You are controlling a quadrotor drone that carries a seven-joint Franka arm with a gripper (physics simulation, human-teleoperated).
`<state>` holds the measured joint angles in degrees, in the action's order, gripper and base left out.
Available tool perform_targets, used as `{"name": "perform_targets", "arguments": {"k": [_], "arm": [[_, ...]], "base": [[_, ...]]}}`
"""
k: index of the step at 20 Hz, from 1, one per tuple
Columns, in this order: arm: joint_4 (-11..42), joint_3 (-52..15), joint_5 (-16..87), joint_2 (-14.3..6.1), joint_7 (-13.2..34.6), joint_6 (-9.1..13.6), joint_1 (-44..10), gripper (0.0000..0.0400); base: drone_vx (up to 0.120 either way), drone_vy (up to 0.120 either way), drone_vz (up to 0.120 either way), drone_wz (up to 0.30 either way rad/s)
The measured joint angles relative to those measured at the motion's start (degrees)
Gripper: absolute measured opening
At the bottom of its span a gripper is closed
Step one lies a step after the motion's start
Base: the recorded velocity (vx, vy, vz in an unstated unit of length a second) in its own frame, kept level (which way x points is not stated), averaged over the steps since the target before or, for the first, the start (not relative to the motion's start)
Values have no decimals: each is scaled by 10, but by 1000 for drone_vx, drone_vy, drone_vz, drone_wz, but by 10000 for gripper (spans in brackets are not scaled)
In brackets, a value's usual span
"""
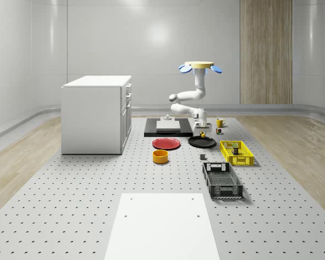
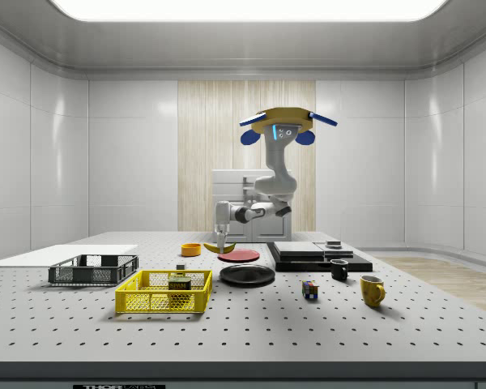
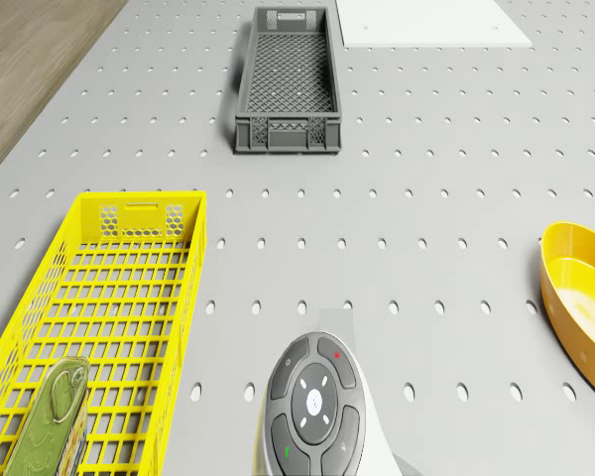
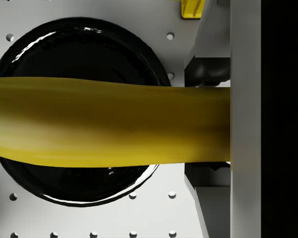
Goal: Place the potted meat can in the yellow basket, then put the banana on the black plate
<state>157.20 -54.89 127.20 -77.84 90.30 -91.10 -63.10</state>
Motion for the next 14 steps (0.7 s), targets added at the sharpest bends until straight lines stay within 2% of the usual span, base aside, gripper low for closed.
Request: {"name": "perform_targets", "arguments": {"k": [14], "arm": [[0, 0, 0, 0, 0, 0, 0, 197]], "base": [[-120, 0, 0, 0]]}}
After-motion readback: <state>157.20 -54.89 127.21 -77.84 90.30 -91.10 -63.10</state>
